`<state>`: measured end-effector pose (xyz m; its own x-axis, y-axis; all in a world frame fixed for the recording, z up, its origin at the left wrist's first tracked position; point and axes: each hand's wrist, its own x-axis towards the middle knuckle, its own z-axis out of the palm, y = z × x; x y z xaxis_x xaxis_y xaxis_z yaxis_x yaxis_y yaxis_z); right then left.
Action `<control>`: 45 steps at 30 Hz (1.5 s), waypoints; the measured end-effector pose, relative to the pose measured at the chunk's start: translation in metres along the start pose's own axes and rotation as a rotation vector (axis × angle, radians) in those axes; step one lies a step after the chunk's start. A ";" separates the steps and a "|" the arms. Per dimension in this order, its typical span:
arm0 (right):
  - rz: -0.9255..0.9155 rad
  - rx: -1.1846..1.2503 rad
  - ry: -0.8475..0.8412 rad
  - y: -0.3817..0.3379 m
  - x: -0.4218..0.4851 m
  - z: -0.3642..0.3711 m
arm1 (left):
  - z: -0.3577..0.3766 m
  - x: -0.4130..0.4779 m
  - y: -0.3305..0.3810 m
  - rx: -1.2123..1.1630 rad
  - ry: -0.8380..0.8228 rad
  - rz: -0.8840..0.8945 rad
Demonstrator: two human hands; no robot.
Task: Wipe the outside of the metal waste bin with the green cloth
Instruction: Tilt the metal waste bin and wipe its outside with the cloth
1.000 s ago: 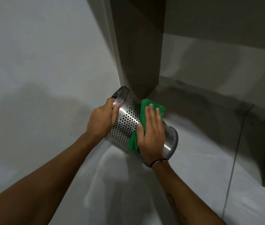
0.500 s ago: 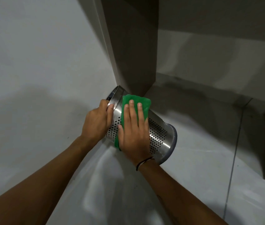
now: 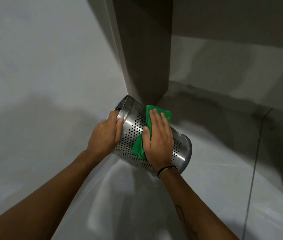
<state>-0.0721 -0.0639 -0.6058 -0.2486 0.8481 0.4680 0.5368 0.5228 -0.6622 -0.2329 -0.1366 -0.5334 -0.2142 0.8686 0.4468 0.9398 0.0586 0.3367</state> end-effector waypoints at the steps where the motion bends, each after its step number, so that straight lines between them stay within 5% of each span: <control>1: 0.006 0.008 -0.011 0.001 0.002 -0.001 | -0.002 0.000 0.000 -0.004 -0.017 0.010; 7: -0.042 -0.001 -0.050 0.002 0.000 -0.010 | -0.008 0.004 0.001 -0.046 -0.097 0.048; 14: -0.313 -0.064 -0.109 0.006 -0.017 -0.012 | -0.005 -0.005 -0.010 -0.123 -0.010 -0.021; 19: 0.098 0.164 -0.228 0.009 0.022 -0.028 | -0.005 -0.007 -0.012 -0.146 0.016 -0.019; 24: -0.391 -0.074 -0.158 -0.046 -0.002 -0.006 | -0.009 -0.009 -0.018 -0.238 0.020 -0.032; 26: -0.444 -0.143 -0.123 -0.049 -0.007 -0.002 | -0.009 -0.009 -0.017 -0.254 0.009 -0.028; 28: -0.333 -0.098 -0.102 -0.034 -0.002 -0.009 | -0.008 -0.010 -0.015 -0.272 0.012 -0.021; 32: 0.180 0.122 -0.144 -0.011 0.015 -0.028 | -0.005 -0.008 -0.006 -0.269 0.046 -0.033; 40: -0.085 -0.072 -0.071 -0.031 -0.008 -0.014 | -0.006 -0.007 -0.010 -0.232 0.056 -0.025; 45: 0.398 0.018 -0.088 0.043 -0.024 -0.051 | -0.004 -0.006 -0.013 -0.263 0.035 -0.022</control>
<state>-0.0016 -0.0663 -0.6161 -0.0927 0.9883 0.1214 0.5910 0.1528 -0.7921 -0.2450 -0.1451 -0.5370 -0.2469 0.8508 0.4638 0.8345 -0.0567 0.5481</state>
